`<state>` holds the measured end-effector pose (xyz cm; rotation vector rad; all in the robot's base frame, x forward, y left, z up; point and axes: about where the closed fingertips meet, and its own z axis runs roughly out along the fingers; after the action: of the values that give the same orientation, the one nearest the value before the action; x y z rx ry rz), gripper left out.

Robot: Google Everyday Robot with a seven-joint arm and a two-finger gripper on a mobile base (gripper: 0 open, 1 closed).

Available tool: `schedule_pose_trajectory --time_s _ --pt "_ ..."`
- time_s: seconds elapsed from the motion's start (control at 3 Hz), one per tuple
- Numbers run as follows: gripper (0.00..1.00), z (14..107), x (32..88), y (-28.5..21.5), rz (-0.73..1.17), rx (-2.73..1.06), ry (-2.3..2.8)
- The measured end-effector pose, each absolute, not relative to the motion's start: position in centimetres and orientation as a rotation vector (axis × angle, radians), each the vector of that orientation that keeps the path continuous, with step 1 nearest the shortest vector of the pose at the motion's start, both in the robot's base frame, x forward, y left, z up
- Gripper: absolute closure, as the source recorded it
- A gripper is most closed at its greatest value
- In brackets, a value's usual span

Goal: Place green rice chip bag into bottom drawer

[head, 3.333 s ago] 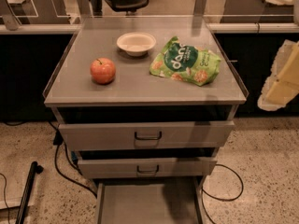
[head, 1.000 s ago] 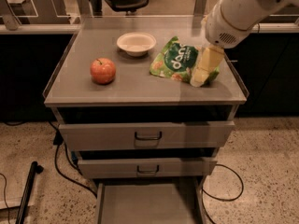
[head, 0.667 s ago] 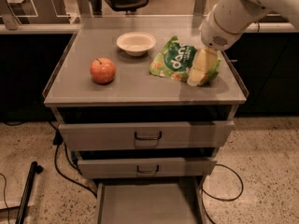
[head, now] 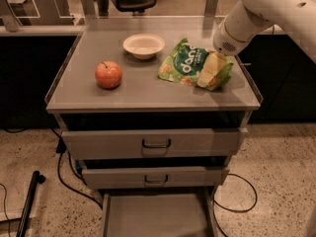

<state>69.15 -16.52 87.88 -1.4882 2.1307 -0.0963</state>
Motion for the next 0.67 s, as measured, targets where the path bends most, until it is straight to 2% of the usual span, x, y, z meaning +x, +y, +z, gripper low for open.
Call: schedule_pose_trajectory --time_s 0.33,0.67 --pt "0.00 87.0 70.7 -17.2 -0.078 -1.445 2.149" --pt "0.18 85.4 71.1 -17.0 0.001 -1.448 2.187"
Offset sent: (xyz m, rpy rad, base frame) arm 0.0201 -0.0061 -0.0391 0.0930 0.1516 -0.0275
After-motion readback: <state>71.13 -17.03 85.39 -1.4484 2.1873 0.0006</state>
